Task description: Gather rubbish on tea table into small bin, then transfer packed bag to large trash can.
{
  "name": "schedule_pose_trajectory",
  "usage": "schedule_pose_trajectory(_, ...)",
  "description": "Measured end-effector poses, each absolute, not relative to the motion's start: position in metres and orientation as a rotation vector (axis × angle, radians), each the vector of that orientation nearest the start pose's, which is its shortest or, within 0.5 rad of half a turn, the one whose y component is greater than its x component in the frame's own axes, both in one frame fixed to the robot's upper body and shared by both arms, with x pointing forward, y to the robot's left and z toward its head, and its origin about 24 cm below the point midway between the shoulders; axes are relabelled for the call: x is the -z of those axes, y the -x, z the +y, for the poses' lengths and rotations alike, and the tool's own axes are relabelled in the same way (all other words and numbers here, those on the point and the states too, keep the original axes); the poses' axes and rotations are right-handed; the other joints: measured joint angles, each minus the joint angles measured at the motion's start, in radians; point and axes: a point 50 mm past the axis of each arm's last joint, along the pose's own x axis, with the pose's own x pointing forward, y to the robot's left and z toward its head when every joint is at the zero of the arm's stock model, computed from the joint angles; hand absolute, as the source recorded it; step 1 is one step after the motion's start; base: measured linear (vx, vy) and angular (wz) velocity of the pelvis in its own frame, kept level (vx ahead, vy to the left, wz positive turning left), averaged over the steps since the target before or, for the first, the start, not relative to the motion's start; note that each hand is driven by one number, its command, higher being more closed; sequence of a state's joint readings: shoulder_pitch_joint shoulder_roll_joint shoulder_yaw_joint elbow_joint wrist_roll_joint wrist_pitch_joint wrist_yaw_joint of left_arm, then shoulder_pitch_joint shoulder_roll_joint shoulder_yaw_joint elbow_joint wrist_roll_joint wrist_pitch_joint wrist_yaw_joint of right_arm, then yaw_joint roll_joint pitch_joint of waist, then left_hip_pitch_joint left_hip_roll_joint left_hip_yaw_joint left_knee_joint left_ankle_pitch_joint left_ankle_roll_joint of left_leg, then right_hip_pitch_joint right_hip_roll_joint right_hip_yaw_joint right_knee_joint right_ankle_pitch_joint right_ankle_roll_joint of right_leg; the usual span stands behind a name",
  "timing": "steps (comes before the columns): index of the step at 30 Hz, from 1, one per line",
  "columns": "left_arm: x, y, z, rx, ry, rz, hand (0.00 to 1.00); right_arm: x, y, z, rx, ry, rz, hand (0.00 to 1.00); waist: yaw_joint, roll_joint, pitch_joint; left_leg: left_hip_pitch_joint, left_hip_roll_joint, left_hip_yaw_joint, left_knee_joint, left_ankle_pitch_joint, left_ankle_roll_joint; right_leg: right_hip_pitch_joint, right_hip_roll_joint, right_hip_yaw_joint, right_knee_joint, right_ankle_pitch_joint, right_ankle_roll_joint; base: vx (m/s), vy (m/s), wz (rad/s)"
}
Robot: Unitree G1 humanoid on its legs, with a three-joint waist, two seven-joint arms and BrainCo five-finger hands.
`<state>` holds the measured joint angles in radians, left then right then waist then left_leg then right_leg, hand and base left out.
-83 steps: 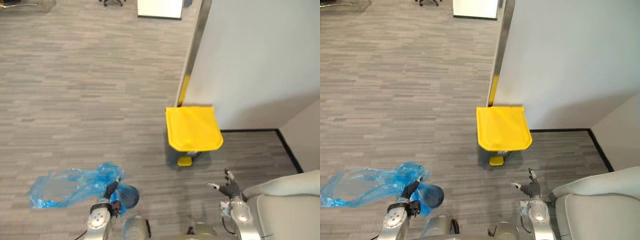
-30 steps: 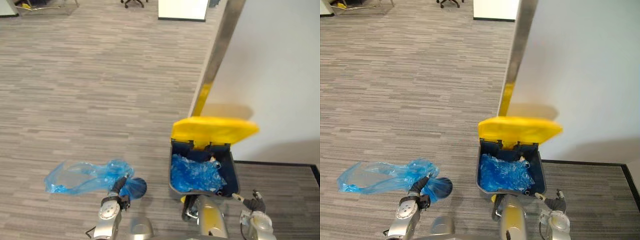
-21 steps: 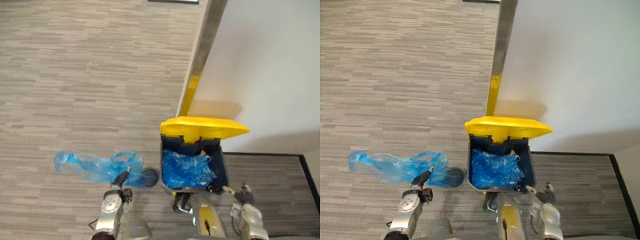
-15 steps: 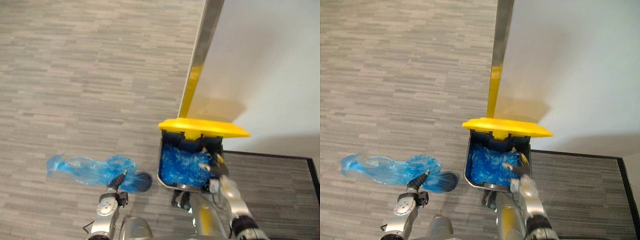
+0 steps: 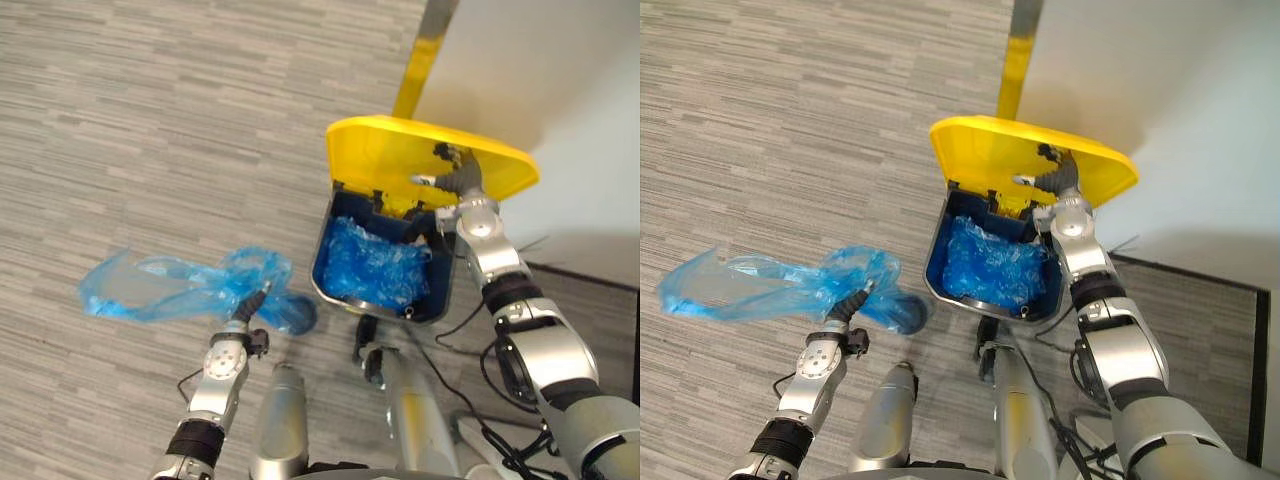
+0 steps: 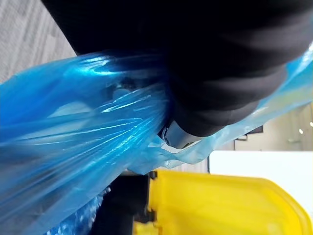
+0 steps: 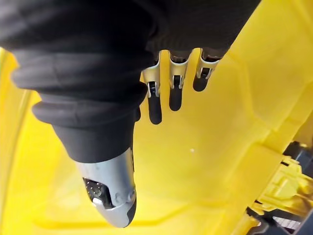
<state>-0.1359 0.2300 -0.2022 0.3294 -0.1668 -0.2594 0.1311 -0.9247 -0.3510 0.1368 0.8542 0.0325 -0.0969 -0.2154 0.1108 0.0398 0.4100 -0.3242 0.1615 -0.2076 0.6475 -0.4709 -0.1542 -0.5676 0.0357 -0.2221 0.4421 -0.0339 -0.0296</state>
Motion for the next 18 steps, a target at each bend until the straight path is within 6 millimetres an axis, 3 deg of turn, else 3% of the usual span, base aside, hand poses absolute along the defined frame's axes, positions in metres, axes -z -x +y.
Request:
schedule_pose_trajectory(8,-0.1,-0.285,0.071,0.413,-0.037,-0.366,1.0,-0.172,-0.405,-0.17,0.108,0.464,-0.213,0.0,-0.04,-0.001,0.002,0.023,0.003,-0.021,-0.019,0.017,-0.009,0.046,-0.008,-0.031,-0.023,0.019,-0.01,0.02,0.014,0.11)
schedule_pose_trajectory(11,-0.123,-0.29,0.051,0.491,-0.051,-0.453,1.0,-0.177,-0.407,-0.164,0.091,0.48,-0.228,0.0,-0.044,-0.002,0.003,0.02,-0.004,-0.019,-0.018,0.021,-0.001,0.049,-0.019,-0.026,-0.03,0.025,-0.002,-0.03,0.042,0.06)
schedule_pose_trajectory(15,-0.133,-0.301,0.04,0.512,-0.081,-0.478,1.0,-0.186,-0.409,-0.154,0.066,0.499,-0.251,0.0,-0.055,-0.011,0.01,0.008,-0.006,-0.016,-0.007,0.021,-0.001,0.048,-0.018,-0.024,-0.046,0.038,0.005,-0.04,0.027,-0.02)
schedule_pose_trajectory(18,-0.121,-0.331,0.042,0.449,-0.175,-0.386,1.0,-0.207,-0.412,-0.137,0.03,0.506,-0.302,0.0,-0.087,-0.031,0.042,-0.024,-0.008,-0.007,0.023,0.017,0.005,0.025,-0.016,-0.015,-0.045,0.051,0.006,-0.06,0.02,-0.1)
